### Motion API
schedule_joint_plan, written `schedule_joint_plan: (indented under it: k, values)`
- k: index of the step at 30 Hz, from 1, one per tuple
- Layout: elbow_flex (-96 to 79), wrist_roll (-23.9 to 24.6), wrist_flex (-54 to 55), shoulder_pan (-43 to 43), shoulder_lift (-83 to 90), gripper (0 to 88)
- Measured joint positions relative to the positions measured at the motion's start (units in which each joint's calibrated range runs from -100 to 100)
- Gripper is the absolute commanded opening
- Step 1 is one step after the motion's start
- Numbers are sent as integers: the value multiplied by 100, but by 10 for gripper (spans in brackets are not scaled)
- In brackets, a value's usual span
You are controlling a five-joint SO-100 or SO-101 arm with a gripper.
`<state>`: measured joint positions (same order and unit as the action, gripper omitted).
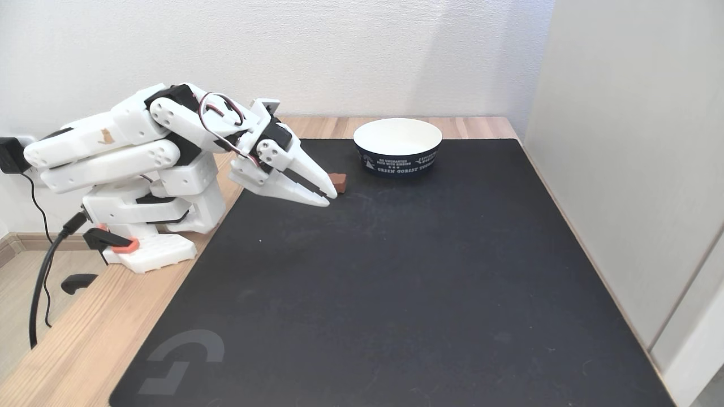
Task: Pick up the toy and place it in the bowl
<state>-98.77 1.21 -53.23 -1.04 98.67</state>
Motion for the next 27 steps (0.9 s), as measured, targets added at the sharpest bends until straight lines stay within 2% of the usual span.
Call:
schedule_joint_plan:
  k: [27]
  values:
    - [0, 0, -34, 0, 25, 25]
